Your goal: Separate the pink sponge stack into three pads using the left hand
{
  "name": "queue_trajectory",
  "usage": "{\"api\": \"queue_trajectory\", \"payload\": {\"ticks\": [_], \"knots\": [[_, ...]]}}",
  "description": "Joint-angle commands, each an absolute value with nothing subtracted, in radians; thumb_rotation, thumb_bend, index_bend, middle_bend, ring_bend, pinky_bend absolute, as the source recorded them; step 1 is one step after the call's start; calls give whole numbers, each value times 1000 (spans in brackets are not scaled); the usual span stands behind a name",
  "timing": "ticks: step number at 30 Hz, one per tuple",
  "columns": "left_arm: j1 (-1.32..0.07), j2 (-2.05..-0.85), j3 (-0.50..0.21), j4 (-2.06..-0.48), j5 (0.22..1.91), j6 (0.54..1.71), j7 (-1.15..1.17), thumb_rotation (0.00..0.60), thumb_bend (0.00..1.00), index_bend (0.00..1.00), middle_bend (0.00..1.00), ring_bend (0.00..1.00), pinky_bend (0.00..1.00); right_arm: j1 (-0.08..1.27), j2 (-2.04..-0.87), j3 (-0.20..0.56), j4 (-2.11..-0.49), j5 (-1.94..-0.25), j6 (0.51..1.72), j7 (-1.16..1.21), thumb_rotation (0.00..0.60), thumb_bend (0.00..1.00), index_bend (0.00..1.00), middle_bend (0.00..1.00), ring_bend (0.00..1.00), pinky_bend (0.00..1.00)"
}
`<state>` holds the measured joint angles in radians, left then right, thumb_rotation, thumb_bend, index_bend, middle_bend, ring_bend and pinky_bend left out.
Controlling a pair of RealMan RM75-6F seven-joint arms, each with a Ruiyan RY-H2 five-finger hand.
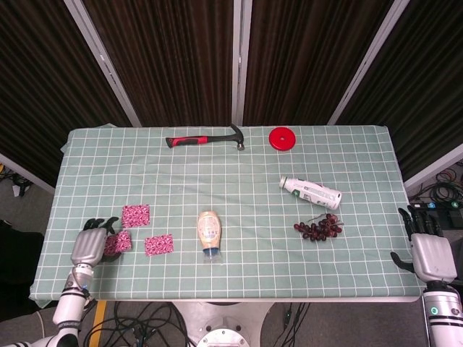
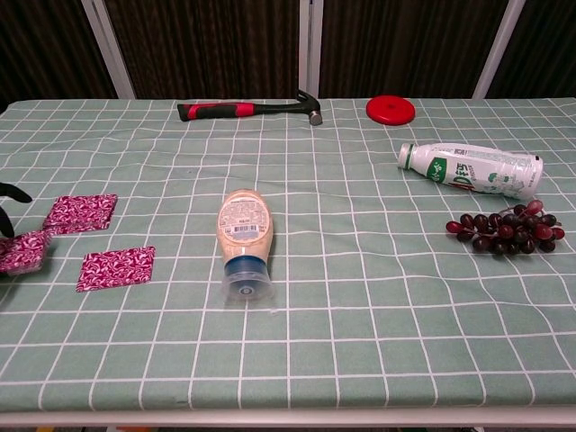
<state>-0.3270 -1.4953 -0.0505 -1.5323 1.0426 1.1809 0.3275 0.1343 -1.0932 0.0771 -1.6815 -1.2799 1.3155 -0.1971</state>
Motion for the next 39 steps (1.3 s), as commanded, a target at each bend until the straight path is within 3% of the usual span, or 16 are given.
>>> {"api": "queue_trajectory", "payload": {"ticks": [1,13,21,31,39], "knots": [[-325,-1492,-52,-1533,1043,1177,325,600,159,146,228,90,85,135,-1092,76,-1682,-1279,1313,-198,600,145,0,0,0,0],[-315,-1445,-97,-1556,1134,1252,258,600,160,146,228,75,86,132,-1093,80,-1673,-1296,1329,-173,600,145,0,0,0,0],[-310,-1462,-118,-1354,1354,1457,241,600,148,146,202,34,89,114,-1141,93,-1586,-1399,1444,-108,600,148,0,0,0,0],[-275,-1287,-61,-1445,1349,1373,246,600,96,130,136,2,90,106,-1182,85,-1512,-1398,1437,-103,600,143,0,0,0,0],[-230,-1242,-25,-1495,1363,1375,209,600,96,129,136,2,89,108,-1179,80,-1510,-1400,1421,-106,600,143,0,0,0,0]]}}
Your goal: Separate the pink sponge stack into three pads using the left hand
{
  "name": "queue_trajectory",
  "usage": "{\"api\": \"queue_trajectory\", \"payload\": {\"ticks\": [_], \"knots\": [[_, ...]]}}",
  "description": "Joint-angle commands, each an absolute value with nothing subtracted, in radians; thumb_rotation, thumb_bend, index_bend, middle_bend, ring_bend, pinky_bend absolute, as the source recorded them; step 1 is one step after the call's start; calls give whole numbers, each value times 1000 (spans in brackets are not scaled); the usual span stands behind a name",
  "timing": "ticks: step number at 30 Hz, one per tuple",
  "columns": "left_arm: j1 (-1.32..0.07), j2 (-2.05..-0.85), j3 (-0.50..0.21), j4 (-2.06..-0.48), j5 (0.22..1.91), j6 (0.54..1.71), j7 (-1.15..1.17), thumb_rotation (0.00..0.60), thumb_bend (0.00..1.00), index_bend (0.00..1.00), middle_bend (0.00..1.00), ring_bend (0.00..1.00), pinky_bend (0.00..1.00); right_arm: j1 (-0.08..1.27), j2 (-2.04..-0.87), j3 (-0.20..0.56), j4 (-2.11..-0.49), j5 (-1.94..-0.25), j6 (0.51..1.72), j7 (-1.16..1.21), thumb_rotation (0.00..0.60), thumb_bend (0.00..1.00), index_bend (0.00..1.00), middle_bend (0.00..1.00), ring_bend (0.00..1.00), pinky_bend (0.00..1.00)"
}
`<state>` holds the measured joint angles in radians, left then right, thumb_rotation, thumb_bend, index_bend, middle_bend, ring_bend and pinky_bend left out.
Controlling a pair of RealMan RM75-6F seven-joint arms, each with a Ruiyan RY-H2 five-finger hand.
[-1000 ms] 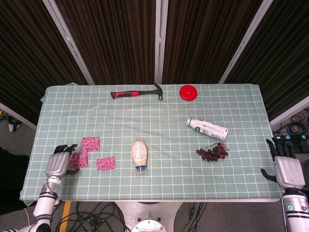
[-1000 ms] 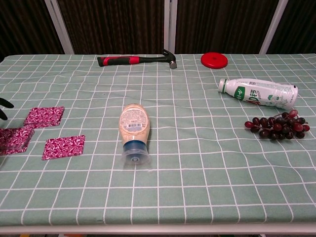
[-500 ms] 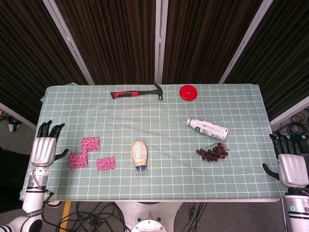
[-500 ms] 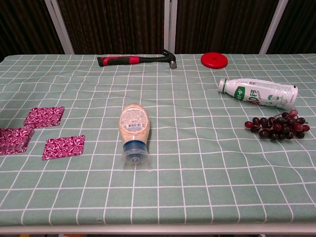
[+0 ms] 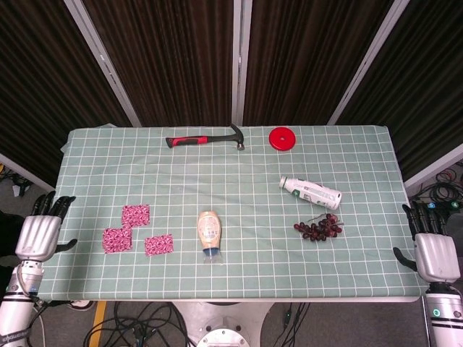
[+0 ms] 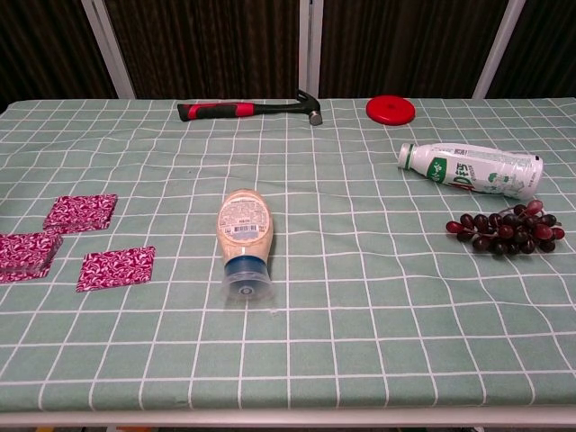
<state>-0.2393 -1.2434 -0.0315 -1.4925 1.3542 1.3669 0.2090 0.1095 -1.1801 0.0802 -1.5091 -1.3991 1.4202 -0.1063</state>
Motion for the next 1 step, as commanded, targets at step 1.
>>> {"api": "queue_trajectory", "payload": {"ticks": [1], "knots": [[-225,-1245,-22,-1495,1368,1382,210,600,95,129,136,2,89,107,-1177,80,-1512,-1401,1423,-105,600,143,0,0,0,0]]}}
